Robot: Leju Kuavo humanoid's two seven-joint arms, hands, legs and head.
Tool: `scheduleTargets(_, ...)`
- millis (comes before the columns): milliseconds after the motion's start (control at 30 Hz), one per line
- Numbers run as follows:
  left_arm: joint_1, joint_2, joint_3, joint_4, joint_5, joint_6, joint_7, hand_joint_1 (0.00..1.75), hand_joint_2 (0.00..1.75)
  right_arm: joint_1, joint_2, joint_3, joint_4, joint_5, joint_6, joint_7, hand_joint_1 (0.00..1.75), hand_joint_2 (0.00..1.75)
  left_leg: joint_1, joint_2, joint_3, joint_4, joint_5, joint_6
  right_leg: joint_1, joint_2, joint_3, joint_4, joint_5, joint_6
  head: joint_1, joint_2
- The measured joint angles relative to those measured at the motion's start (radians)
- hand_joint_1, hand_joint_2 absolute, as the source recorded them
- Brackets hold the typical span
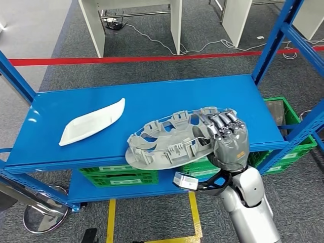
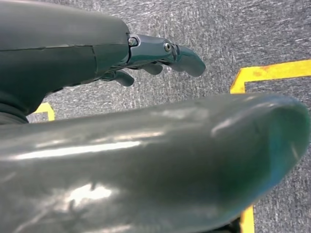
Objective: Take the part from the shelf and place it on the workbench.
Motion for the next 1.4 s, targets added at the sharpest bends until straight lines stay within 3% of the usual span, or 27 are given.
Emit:
scheduleTargets(67, -0.002, 0.001, 0.0, 0.0, 0.0, -0.002, -0.001, 0.0, 0.0, -0.003, -0.013, 0.009, 0.018, -0.027, 0.018, 0.036, 0.0, 0.87, -0.001, 0.0, 0.069, -0.145, 0.067, 0.009, 0.002, 0.001, 0.002, 0.001, 0.0, 0.003, 0.0, 0.0)
scheduleTargets(133, -0.003, 0.001, 0.0, 0.0, 0.0, -0.004, -0.001, 0.0, 0.0, -0.01, -0.033, 0.023, 0.039, -0.052, 0.05, 0.064, 0.0, 0.0, -0.004, 0.0, 0.107, -0.231, 0.087, 0.015, 0.005, 0.002, -0.002, 0.003, 0.002, 0.013, 0.001, 0.0)
scheduleTargets(233, -0.002, 0.001, -0.001, 0.0, -0.002, -0.012, -0.001, 0.0, 0.0, -0.027, -0.067, 0.05, 0.083, -0.072, 0.127, 0.104, 0.0, 0.0, -0.005, -0.001, 0.108, -0.248, 0.089, 0.028, 0.004, 0.003, -0.008, -0.002, 0.007, 0.031, 0.002, 0.0)
scheduleTargets(300, -0.003, 0.0, -0.001, 0.0, -0.003, -0.018, -0.001, 0.0, 0.0, -0.039, -0.089, 0.067, 0.114, -0.074, 0.167, 0.123, 0.0, 0.0, -0.001, -0.001, 0.109, -0.256, 0.098, 0.04, 0.004, 0.002, -0.025, 0.026, -0.015, 0.042, 0.005, 0.0)
scheduleTargets(400, -0.004, -0.003, -0.002, 0.0, -0.004, -0.021, -0.001, 0.0, 0.0, -0.053, -0.109, 0.087, 0.156, -0.074, 0.201, 0.136, 0.0, 0.0, -0.001, 0.0, 0.104, -0.258, 0.101, 0.047, 0.003, 0.001, -0.103, 0.193, -0.102, 0.051, 0.01, 0.0)
scheduleTargets(467, -0.004, -0.003, -0.002, 0.0, -0.005, -0.021, -0.001, 0.0, 0.0, -0.059, -0.115, 0.094, 0.173, -0.074, 0.213, 0.14, 0.0, 0.0, -0.001, 0.001, 0.102, -0.258, 0.102, 0.047, 0.004, 0.001, -0.136, 0.262, -0.129, 0.053, 0.01, 0.0)
scheduleTargets(733, -0.003, -0.003, -0.003, 0.0, -0.005, -0.022, -0.001, 0.0, 0.0, -0.063, -0.118, 0.1, 0.188, -0.074, 0.223, 0.147, 0.0, 0.0, -0.001, 0.001, 0.102, -0.257, 0.102, 0.047, 0.004, 0.001, -0.146, 0.281, -0.132, 0.053, 0.011, 0.0)
scheduleTargets(800, -0.003, -0.003, -0.003, 0.0, -0.005, -0.023, -0.001, 0.0, 0.0, -0.075, -0.123, 0.116, 0.224, -0.072, 0.245, 0.161, 0.0, 0.0, -0.001, 0.001, 0.102, -0.257, 0.102, 0.047, 0.003, 0.001, -0.136, 0.264, -0.106, 0.053, 0.011, 0.0)
scheduleTargets(867, -0.004, -0.003, -0.005, 0.0, -0.005, -0.025, 0.001, 0.0, 0.0, -0.113, -0.128, 0.148, 0.316, -0.069, 0.273, 0.187, 0.0, 0.0, -0.004, 0.0, 0.099, -0.251, 0.1, 0.036, 0.003, 0.0, -0.06, 0.121, -0.043, 0.04, 0.01, 0.0)
scheduleTargets(933, -0.005, -0.002, -0.008, 0.0, -0.005, -0.026, 0.002, 0.0, 0.0, -0.167, -0.13, 0.185, 0.442, -0.071, 0.288, 0.211, 0.0, 0.0, -0.005, -0.001, 0.044, -0.132, 0.039, 0.011, 0.002, -0.001, 0.003, 0.0, -0.004, 0.016, 0.005, 0.0)
scheduleTargets(1000, -0.005, -0.001, -0.009, 0.0, -0.007, -0.027, 0.003, 0.0, 0.0, -0.197, -0.129, 0.205, 0.525, -0.074, 0.294, 0.221, 0.0, 0.0, -0.002, 0.0, -0.029, 0.023, -0.027, -0.003, 0.002, -0.002, 0.006, -0.004, -0.004, 0.003, -0.001, 0.0)
scheduleTargets(1033, -0.004, -0.001, -0.01, 0.0, -0.008, -0.029, 0.004, 0.0, 0.0, -0.201, -0.129, 0.208, 0.546, -0.074, 0.294, 0.221, 0.0, 0.0, -0.002, 0.0, -0.039, 0.042, -0.023, -0.002, 0.003, -0.002, 0.007, -0.004, -0.004, 0.003, -0.001, 0.0)
scheduleTargets(1067, -0.004, -0.001, -0.01, 0.0, -0.01, -0.03, 0.005, 0.0, 0.0, -0.204, -0.129, 0.211, 0.564, -0.074, 0.293, 0.221, 0.0, 0.0, -0.003, 0.0, -0.029, 0.019, 0.002, 0.001, 0.004, -0.002, 0.008, -0.004, -0.004, 0.003, -0.001, 0.0)
scheduleTargets(1167, -0.004, 0.0, -0.014, 0.0, -0.013, -0.033, 0.007, 0.0, 0.0, -0.216, -0.128, 0.219, 0.607, -0.071, 0.277, 0.217, 0.0, 0.0, -0.007, 0.0, 0.06, -0.175, 0.097, 0.019, 0.009, 0.001, 0.011, -0.003, -0.006, 0.005, 0.0, 0.0)
scheduleTargets(1233, -0.006, 0.0, -0.018, 0.0, -0.016, -0.034, 0.009, 0.0, 0.0, -0.224, -0.126, 0.224, 0.633, -0.07, 0.257, 0.215, 0.0, 0.0, -0.011, 0.0, 0.086, -0.235, 0.105, 0.027, 0.011, 0.001, 0.009, -0.003, -0.007, 0.012, 0.0, 0.0)
scheduleTargets(1333, -0.006, 0.0, -0.024, 0.0, -0.019, -0.036, 0.011, 0.0, 0.0, -0.23, -0.125, 0.227, 0.658, -0.07, 0.242, 0.212, 0.0, 0.0, -0.008, 0.001, 0.092, -0.251, 0.107, 0.037, 0.011, 0.001, 0.004, -0.002, -0.012, 0.028, 0.001, 0.0)
scheduleTargets(1400, -0.008, -0.001, -0.026, 0.0, -0.021, -0.037, 0.011, 0.0, 0.0, -0.237, -0.125, 0.229, 0.669, -0.07, 0.239, 0.209, 0.0, 0.0, -0.003, 0.003, 0.097, -0.261, 0.112, 0.045, 0.01, 0.001, -0.026, 0.06, -0.05, 0.036, 0.005, 0.0)
